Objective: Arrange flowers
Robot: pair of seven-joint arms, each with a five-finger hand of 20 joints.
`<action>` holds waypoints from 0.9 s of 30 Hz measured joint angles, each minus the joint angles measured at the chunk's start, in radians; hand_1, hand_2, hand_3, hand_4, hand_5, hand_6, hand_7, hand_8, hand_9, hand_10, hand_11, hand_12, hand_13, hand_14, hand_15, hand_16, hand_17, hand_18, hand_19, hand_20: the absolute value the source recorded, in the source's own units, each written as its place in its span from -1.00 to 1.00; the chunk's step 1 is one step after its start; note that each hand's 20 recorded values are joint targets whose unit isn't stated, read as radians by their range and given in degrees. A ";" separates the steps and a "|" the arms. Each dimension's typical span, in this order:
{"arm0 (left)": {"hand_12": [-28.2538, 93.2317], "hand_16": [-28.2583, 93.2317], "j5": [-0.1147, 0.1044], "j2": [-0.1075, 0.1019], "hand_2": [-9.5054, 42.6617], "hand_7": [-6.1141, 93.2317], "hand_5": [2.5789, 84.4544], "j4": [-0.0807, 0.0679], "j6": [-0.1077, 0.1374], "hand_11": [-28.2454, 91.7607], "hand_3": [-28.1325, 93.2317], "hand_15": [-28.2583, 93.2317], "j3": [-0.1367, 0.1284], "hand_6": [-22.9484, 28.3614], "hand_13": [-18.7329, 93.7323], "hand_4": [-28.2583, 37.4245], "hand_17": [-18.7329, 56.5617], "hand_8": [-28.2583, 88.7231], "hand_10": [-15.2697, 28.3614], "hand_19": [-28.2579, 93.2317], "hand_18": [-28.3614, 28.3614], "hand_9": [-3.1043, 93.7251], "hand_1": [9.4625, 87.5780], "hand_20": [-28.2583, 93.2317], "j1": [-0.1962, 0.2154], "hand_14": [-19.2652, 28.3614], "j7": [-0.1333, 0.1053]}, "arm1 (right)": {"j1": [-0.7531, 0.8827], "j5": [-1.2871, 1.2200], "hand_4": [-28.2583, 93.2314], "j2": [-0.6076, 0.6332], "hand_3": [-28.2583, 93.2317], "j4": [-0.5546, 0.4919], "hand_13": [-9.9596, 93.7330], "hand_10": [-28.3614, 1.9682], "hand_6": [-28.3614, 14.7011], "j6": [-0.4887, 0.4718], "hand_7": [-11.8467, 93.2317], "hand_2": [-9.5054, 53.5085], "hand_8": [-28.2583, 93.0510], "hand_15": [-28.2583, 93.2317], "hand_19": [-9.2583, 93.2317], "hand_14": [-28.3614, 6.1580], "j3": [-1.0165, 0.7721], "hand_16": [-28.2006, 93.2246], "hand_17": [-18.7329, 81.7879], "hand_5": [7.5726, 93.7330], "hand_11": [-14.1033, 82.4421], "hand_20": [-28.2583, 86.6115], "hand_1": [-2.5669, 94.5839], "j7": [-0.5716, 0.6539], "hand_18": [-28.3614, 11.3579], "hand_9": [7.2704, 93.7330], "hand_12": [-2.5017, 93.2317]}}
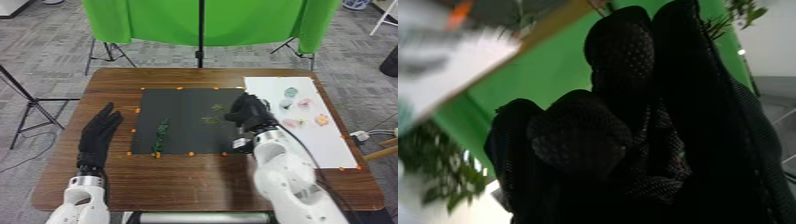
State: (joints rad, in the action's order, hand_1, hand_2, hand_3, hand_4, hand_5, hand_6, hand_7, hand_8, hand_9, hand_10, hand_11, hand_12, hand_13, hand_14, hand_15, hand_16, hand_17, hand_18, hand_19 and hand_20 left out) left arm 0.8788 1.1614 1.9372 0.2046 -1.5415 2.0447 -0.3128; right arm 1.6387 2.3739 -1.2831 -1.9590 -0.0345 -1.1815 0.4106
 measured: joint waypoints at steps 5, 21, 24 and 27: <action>-0.38 -0.52 0.000 -0.001 -0.67 -0.77 -0.06 0.000 -0.005 -0.33 0.57 -0.39 0.000 0.03 -0.09 -0.93 -0.33 -0.61 0.28 -0.51 0.34 -0.11 -0.71 -0.23 -0.001 0.42 0.008 | -0.035 -0.011 -0.72 -0.100 0.27 0.062 1.00 0.20 0.26 -0.014 -0.27 -1.00 -0.28 0.45 1.00 0.58 0.069 -0.05 0.75 0.74 0.09 0.44 0.36 0.012 -0.01 0.95 -0.42; -0.37 -0.52 0.004 -0.004 -0.69 -0.78 -0.08 0.001 -0.038 -0.34 0.57 -0.39 0.000 0.03 -0.09 -0.90 -0.33 -0.61 0.28 -0.51 0.34 -0.12 -0.70 -0.23 -0.002 0.42 0.034 | -0.057 -0.085 -0.62 -0.171 0.08 0.137 1.00 0.16 0.22 -0.028 -0.18 -1.00 -0.30 0.43 1.00 0.59 0.159 -0.06 0.76 0.69 0.10 0.40 0.35 0.066 0.03 0.94 -0.43; -0.37 -0.52 0.005 -0.004 -0.69 -0.79 -0.09 0.001 -0.043 -0.35 0.56 -0.39 0.000 0.03 -0.10 -0.90 -0.33 -0.61 0.27 -0.51 0.34 -0.12 -0.70 -0.23 -0.003 0.42 0.036 | -0.057 -0.079 -0.61 -0.178 0.04 0.150 1.00 0.14 0.22 -0.028 -0.16 -1.00 -0.31 0.43 1.00 0.59 0.159 -0.06 0.76 0.68 0.09 0.39 0.36 0.058 0.04 0.94 -0.44; -0.37 -0.52 0.006 -0.003 -0.69 -0.79 -0.09 0.001 -0.046 -0.35 0.57 -0.39 0.000 0.03 -0.10 -0.89 -0.33 -0.61 0.27 -0.51 0.35 -0.12 -0.70 -0.23 -0.004 0.42 0.038 | -0.060 -0.073 -0.59 -0.186 0.01 0.166 1.00 0.14 0.21 -0.028 -0.15 -1.00 -0.31 0.42 1.00 0.59 0.157 -0.06 0.76 0.67 0.09 0.37 0.36 0.049 0.05 0.94 -0.44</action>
State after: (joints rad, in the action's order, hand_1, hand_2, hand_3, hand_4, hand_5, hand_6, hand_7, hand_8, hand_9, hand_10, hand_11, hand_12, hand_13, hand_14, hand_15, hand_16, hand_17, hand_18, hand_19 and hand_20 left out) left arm 0.8845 1.1579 1.9378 0.1585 -1.5418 2.0404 -0.2745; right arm 1.5788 2.3010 -1.4688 -1.7934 -0.0627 -1.0249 0.4600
